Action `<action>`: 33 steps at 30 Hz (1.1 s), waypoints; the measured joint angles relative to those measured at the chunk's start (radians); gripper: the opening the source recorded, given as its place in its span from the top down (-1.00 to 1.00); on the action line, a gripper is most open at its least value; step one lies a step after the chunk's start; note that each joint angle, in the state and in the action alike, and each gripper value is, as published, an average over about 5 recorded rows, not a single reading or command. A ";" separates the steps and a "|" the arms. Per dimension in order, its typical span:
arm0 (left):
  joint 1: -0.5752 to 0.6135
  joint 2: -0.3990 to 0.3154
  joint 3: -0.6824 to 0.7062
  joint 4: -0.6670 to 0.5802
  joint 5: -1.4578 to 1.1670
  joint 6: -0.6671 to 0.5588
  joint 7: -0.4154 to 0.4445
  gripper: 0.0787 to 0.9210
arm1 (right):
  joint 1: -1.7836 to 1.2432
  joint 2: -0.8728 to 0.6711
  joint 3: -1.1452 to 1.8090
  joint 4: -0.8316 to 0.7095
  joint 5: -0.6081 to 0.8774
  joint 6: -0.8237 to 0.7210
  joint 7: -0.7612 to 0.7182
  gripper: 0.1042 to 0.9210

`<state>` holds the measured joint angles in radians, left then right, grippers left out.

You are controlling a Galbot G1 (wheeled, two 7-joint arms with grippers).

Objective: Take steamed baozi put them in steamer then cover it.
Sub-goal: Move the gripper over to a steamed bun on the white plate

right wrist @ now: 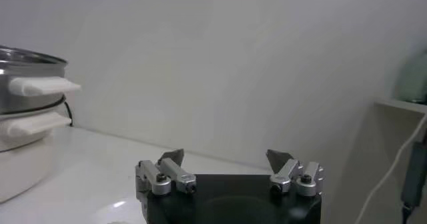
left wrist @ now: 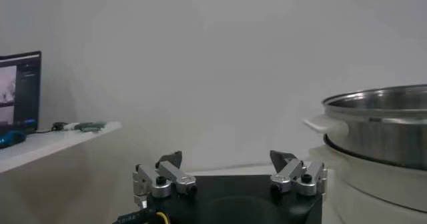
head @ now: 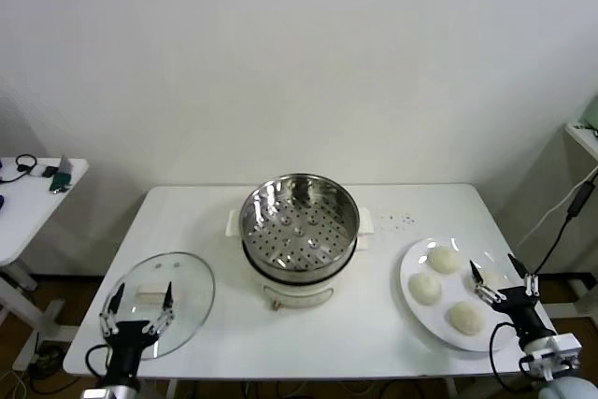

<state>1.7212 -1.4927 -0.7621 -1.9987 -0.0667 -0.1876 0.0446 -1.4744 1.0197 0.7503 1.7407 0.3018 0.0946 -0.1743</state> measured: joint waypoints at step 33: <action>0.009 -0.022 0.113 -0.013 0.114 -0.029 -0.048 -0.77 | 1.276 -0.575 -1.276 -0.329 -0.179 -0.264 -0.706 -0.76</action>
<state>1.7298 -1.5144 -0.6490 -2.0117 0.0470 -0.2162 -0.0031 -0.1988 0.4449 -0.5258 1.4120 0.1224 -0.1699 -0.8804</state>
